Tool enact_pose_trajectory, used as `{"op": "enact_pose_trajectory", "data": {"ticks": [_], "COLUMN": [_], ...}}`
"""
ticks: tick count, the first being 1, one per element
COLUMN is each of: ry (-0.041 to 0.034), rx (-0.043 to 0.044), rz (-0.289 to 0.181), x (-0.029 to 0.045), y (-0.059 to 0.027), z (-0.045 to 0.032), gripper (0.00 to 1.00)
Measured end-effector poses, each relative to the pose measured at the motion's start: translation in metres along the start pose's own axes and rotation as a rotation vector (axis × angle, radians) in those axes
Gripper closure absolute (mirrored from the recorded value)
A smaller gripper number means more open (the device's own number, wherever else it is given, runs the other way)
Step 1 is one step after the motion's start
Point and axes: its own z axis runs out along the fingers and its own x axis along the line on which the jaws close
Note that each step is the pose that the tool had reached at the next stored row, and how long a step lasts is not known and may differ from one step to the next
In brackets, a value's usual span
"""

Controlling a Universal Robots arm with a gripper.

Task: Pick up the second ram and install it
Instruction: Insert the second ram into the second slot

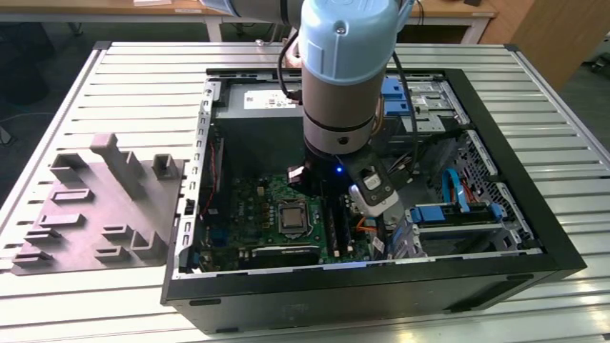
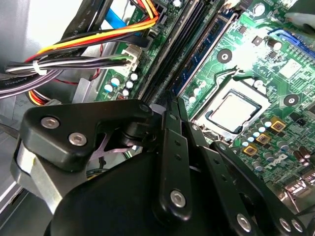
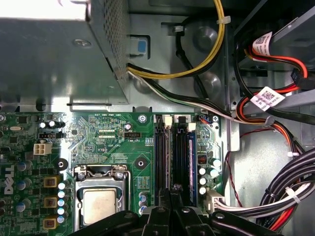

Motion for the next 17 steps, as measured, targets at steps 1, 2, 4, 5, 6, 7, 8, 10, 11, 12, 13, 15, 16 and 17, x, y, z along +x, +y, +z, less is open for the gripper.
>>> {"op": "enact_pose_trajectory", "data": {"ticks": [1, 2, 4, 5, 6, 7, 8, 10, 11, 12, 13, 15, 16, 17], "ry": [-0.0002, -0.0002, -0.0003, 0.0000, 0.0000, 0.0001, 0.0001, 0.0000, -0.0001, 0.0000, 0.0000, -0.0001, 0.0000, 0.0000], "rx": [-0.0010, -0.0010, -0.0006, -0.0001, -0.0001, 0.0003, 0.0003, 0.0002, 0.0004, 0.0006, 0.0010, 0.0013, 0.0017, 0.0018], "rz": [0.000, 0.000, 0.000, 0.000, 0.000, 0.000, 0.000, 0.000, 0.000, 0.000, 0.000, 0.000, 0.000, 0.000], "x": [0.0000, 0.0000, 0.0000, 0.0000, 0.0000, 0.0000, -0.0001, -0.0005, -0.0007, -0.0009, -0.0011, -0.0016, -0.0018, -0.0020], "y": [0.0001, 0.0001, 0.0001, 0.0000, 0.0000, 0.0000, 0.0001, 0.0006, 0.0009, 0.0011, 0.0014, 0.0019, 0.0022, 0.0024], "z": [0.0003, 0.0005, 0.0003, 0.0001, 0.0001, -0.0005, -0.0021, -0.0073, -0.0101, -0.0130, -0.0161, -0.0221, -0.0250, -0.0273], "gripper": [0.89, 0.88, 0.82, 0.82, 0.82, 0.82, 0.82, 0.82, 0.82, 0.82, 0.82, 0.82, 0.82, 0.82]}}
